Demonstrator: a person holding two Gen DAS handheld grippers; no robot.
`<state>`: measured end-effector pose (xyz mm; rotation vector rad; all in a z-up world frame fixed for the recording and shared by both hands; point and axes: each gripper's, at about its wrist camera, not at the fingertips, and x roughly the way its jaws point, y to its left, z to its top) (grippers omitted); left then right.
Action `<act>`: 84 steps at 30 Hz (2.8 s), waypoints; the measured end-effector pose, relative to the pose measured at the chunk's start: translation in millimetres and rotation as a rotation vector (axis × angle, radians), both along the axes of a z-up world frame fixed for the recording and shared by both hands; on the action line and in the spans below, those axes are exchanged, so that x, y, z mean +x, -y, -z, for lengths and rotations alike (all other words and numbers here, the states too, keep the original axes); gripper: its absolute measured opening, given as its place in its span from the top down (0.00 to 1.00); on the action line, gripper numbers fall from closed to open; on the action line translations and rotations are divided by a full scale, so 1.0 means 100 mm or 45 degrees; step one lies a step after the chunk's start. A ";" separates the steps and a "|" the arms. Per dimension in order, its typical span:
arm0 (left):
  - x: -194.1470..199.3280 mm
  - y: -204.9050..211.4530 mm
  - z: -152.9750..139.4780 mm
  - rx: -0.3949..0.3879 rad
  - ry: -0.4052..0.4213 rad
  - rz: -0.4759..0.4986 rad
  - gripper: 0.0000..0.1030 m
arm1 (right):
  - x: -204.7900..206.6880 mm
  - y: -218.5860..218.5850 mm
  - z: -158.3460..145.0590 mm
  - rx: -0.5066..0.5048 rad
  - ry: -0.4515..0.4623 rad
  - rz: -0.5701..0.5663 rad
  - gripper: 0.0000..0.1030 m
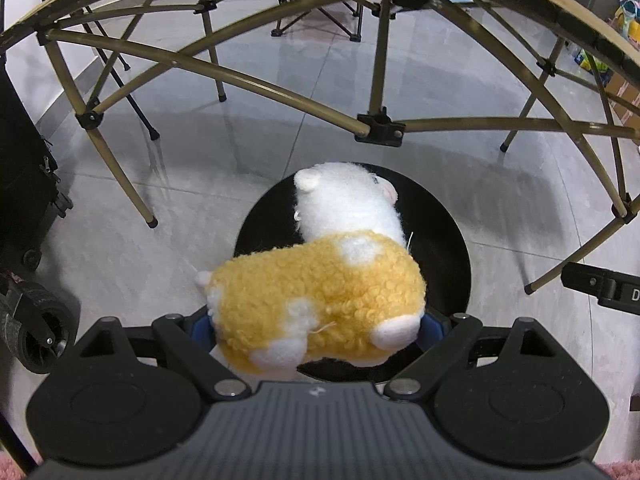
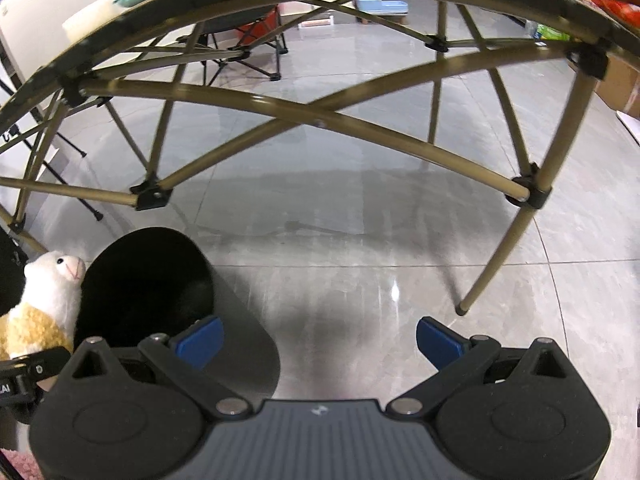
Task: Collect trash
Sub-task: 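Move the left gripper over the bin and release the plush sheep, then raise both tools back toward the table and remaining items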
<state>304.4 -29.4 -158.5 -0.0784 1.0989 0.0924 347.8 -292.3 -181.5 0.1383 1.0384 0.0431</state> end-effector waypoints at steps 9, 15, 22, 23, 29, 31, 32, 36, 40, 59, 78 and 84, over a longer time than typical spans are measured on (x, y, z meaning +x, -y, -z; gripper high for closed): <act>0.12 0.15 0.07 -0.010 -0.060 -0.003 0.11 | -0.06 0.25 0.12 -0.002 -0.031 0.054 0.00; 0.21 0.22 0.13 -0.025 -0.105 -0.006 0.11 | -0.06 0.32 0.20 -0.008 -0.054 0.072 0.00; 0.36 0.27 0.26 -0.032 -0.161 -0.046 0.11 | -0.05 0.32 0.27 -0.022 -0.082 0.072 0.00; 0.37 0.28 0.28 -0.028 -0.162 -0.049 0.11 | -0.05 0.31 0.28 -0.023 -0.083 0.070 0.00; 0.41 0.31 0.35 -0.034 -0.186 -0.057 0.11 | -0.03 0.25 0.30 -0.031 -0.093 0.059 0.00; 0.42 0.32 0.35 -0.036 -0.185 -0.051 0.11 | -0.03 0.25 0.31 -0.033 -0.093 0.053 0.00; 0.42 0.32 0.35 -0.036 -0.184 -0.049 0.11 | -0.03 0.25 0.31 -0.034 -0.093 0.053 0.00; 0.41 0.32 0.36 -0.030 -0.189 -0.046 0.10 | -0.02 0.25 0.33 -0.038 -0.101 0.060 0.00; 0.42 0.33 0.36 -0.034 -0.195 -0.045 0.06 | -0.02 0.25 0.35 -0.043 -0.107 0.056 0.00; 0.39 0.33 0.33 -0.045 -0.189 -0.042 0.00 | -0.04 0.22 0.34 -0.037 -0.100 0.041 0.00; 0.06 0.23 -0.67 -0.002 0.270 -0.011 0.00 | -0.21 0.04 -0.44 0.033 0.177 -0.067 0.00; 0.01 0.13 -1.08 -0.011 0.457 -0.022 0.00 | -0.28 -0.07 -0.93 0.131 0.345 -0.140 0.00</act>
